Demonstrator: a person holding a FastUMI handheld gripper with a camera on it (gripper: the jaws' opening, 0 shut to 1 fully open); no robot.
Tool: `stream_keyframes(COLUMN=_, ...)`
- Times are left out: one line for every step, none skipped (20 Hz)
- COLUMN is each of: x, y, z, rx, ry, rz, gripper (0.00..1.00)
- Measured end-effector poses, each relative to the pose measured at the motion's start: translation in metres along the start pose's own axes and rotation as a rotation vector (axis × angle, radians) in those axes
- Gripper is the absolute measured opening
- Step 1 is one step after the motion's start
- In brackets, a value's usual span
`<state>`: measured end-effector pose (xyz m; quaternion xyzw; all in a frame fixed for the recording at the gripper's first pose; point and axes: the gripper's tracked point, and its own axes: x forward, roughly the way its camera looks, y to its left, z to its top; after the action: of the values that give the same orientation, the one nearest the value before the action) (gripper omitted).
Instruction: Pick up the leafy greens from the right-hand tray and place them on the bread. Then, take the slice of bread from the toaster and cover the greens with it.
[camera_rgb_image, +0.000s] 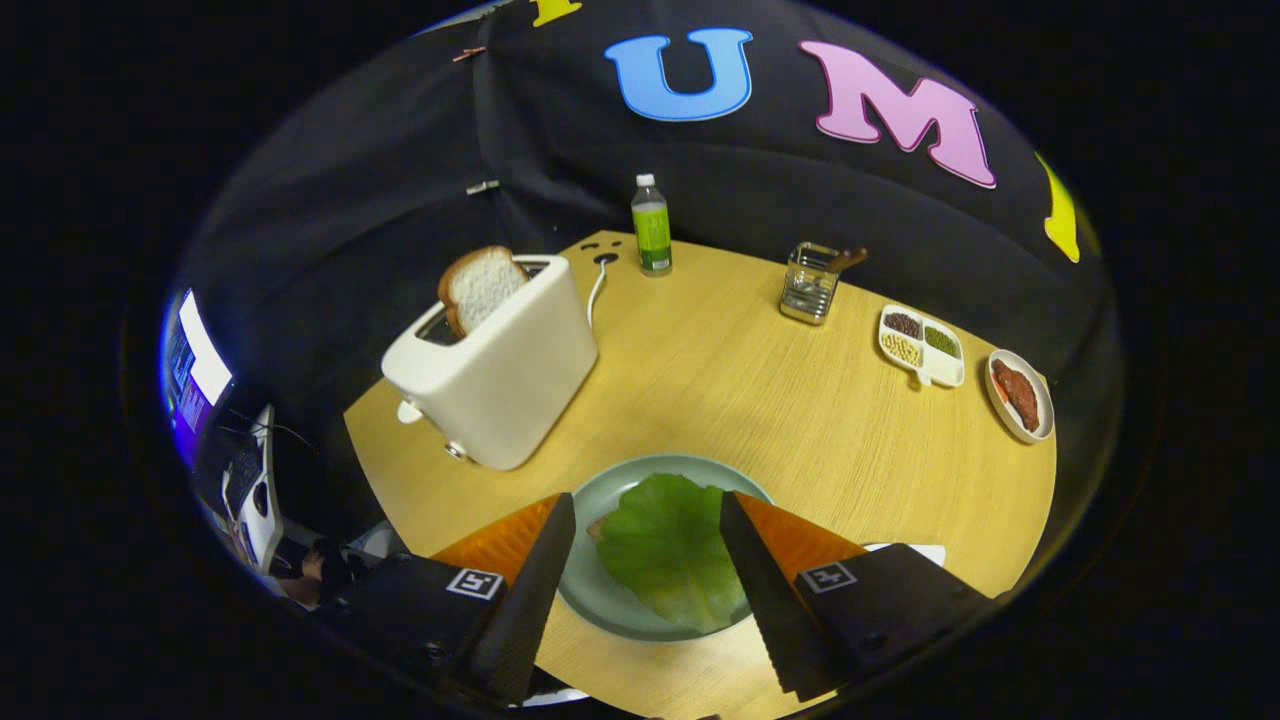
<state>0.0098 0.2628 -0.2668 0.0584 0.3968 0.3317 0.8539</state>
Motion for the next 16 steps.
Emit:
stream_keyframes(x=-0.004, y=0.009, z=0.016, rx=0.007, ry=-0.031, rz=0.015, gripper=0.91)
stream_keyframes(x=-0.008, y=0.018, z=0.034, rx=0.014, ry=-0.064, rz=0.033, gripper=0.91)
stream_keyframes(x=-0.011, y=0.027, z=0.051, rx=0.019, ry=-0.096, rz=0.051, gripper=0.91)
stream_keyframes(x=-0.012, y=0.039, z=0.072, rx=0.020, ry=-0.130, rz=0.072, gripper=0.92)
stream_keyframes(x=-0.014, y=0.049, z=0.088, rx=0.021, ry=-0.152, rz=0.088, gripper=0.91)
stream_keyframes(x=-0.013, y=0.060, z=0.105, rx=0.021, ry=-0.175, rz=0.108, gripper=0.91)
stream_keyframes(x=-0.011, y=0.073, z=0.119, rx=0.018, ry=-0.192, rz=0.127, gripper=0.91)
stream_keyframes(x=-0.006, y=0.083, z=0.131, rx=0.014, ry=-0.202, rz=0.137, gripper=0.91)
stream_keyframes(x=0.001, y=0.092, z=0.141, rx=0.008, ry=-0.207, rz=0.144, gripper=0.91)
stream_keyframes(x=0.009, y=0.100, z=0.148, rx=0.005, ry=-0.207, rz=0.146, gripper=0.91)
stream_keyframes(x=0.016, y=0.108, z=0.156, rx=0.003, ry=-0.208, rz=0.148, gripper=0.91)
stream_keyframes(x=0.020, y=0.116, z=0.167, rx=0.002, ry=-0.210, rz=0.148, gripper=0.91)
stream_keyframes(x=0.027, y=0.123, z=0.172, rx=0.003, ry=-0.209, rz=0.151, gripper=0.91)
stream_keyframes(x=0.035, y=0.131, z=0.175, rx=0.009, ry=-0.198, rz=0.160, gripper=0.91)
stream_keyframes(x=0.046, y=0.137, z=0.177, rx=0.013, ry=-0.182, rz=0.164, gripper=0.91)
stream_keyframes(x=0.059, y=0.141, z=0.178, rx=0.015, ry=-0.167, rz=0.155, gripper=0.91)
